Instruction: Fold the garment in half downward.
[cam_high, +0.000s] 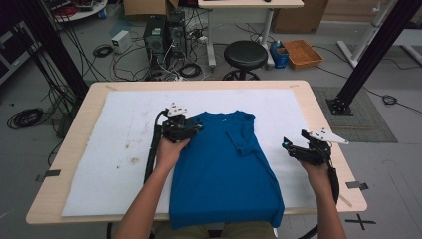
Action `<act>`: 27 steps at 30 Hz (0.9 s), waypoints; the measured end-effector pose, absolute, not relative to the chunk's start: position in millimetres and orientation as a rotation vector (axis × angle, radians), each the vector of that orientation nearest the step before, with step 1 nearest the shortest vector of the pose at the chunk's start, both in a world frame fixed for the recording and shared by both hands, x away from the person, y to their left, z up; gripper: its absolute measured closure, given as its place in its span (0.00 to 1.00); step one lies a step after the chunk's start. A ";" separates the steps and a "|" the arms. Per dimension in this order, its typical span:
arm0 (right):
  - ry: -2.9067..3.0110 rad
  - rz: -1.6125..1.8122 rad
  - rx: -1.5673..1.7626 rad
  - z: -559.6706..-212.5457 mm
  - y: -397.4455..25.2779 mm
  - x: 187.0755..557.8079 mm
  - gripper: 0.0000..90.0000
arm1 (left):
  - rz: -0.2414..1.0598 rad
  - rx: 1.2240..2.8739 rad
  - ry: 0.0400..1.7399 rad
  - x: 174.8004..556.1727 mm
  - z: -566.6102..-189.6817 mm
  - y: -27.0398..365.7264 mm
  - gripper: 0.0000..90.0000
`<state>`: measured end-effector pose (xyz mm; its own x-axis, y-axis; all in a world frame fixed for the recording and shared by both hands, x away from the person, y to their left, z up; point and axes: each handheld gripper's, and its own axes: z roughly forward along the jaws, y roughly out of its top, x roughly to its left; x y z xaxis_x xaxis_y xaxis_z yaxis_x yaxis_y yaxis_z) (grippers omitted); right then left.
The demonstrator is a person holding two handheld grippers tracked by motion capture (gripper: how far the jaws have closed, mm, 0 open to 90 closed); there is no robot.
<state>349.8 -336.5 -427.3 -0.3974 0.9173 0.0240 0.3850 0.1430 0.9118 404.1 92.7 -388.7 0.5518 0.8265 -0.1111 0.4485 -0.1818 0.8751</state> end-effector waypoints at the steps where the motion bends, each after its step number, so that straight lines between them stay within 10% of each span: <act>1: 1.865 1.226 1.247 -427.6 -336.8 349.8 0.23 | 0.502 1.812 1.044 403.2 -387.4 92.5 0.50; 10: 1.866 1.227 1.250 -428.5 -338.9 349.6 0.23 | 0.551 1.772 1.096 389.0 -404.4 143.5 0.32; 27: 1.923 1.184 1.225 -431.7 -331.1 350.9 0.23 | 0.585 1.672 0.967 349.3 -432.6 213.1 0.30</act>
